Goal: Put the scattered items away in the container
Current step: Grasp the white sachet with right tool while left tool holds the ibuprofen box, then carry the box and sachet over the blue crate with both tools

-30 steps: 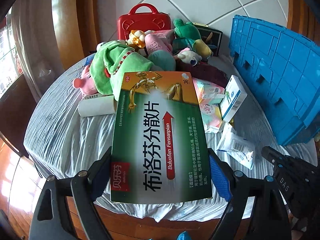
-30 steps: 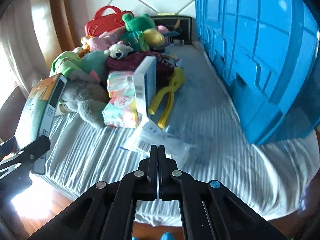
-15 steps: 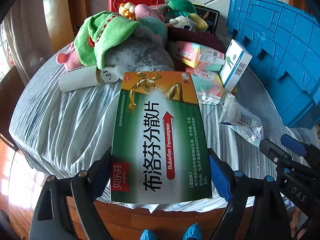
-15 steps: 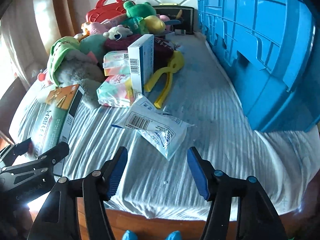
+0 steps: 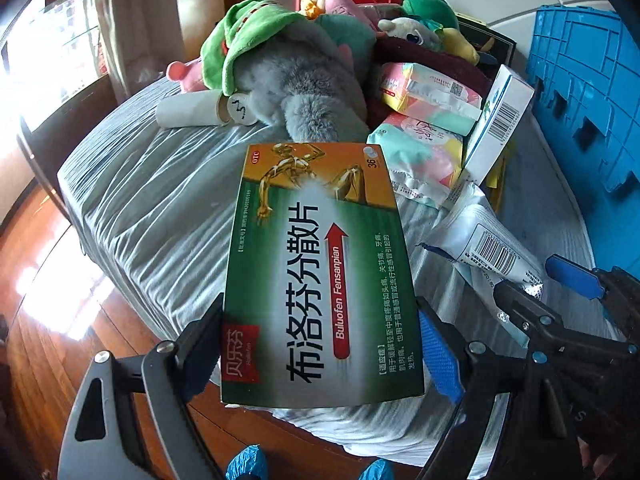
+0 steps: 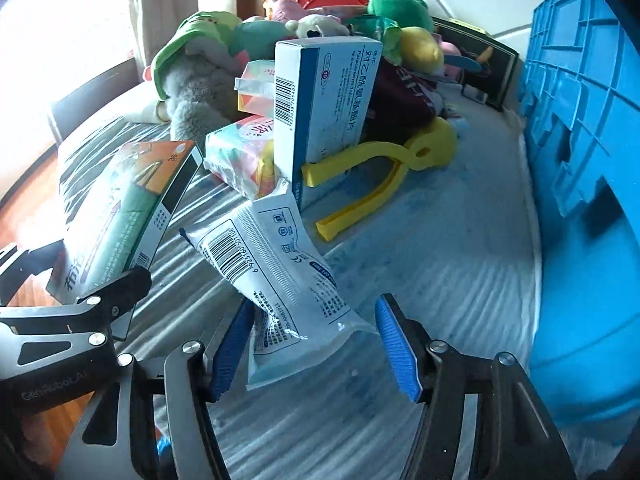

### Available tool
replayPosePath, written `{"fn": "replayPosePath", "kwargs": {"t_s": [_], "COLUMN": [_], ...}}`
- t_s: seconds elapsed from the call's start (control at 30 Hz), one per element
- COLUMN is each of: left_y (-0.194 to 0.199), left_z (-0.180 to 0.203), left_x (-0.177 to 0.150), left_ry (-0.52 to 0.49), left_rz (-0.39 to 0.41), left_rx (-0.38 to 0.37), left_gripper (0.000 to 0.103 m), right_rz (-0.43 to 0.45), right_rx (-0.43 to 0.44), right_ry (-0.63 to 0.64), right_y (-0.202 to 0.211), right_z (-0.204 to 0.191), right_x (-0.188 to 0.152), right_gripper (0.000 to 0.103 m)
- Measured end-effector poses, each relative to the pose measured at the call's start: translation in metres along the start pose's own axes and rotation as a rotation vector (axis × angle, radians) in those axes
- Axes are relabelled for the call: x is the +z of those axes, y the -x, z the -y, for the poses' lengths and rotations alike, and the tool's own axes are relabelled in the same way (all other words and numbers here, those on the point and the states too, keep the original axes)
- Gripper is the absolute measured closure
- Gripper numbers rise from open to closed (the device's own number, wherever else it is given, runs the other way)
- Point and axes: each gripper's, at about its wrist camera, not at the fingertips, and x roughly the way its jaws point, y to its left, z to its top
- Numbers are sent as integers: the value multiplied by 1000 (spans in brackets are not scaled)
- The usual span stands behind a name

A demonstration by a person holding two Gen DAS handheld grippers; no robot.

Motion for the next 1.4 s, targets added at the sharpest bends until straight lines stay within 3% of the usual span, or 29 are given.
{"fn": "replayPosePath", "kwargs": {"t_s": [0.27,0.37,0.43,0.7,0.93,1.17,1.4], "left_y": [0,3,10,65,137,207,274], "left_z": [3,7,7,-5,-35,-31,52], "left_x": [-14,-15,-14,11,47,100,162], "left_ry": [70,57,59,15,-6,-25,-178], "left_rz": [28,44,57,137,235,312,360], "left_rx": [78,86,83,66,58,-69,-271], "left_gripper": [16,17,17,17,17,17,17], "right_rz": [28,45,57,136,243,369,448], "right_rx": [105,101,74,33,19,-63,-268], "right_ry": [43,58,56,11,5,-11,-84], "right_y": [-13,-10,-2,53,128,218,313], "right_z": [8,4,0,-11,-46,-54,5], "right_x": [-4,-5,-6,4,43,94,121], "right_gripper": [35,53,59,60,60,60,60]}}
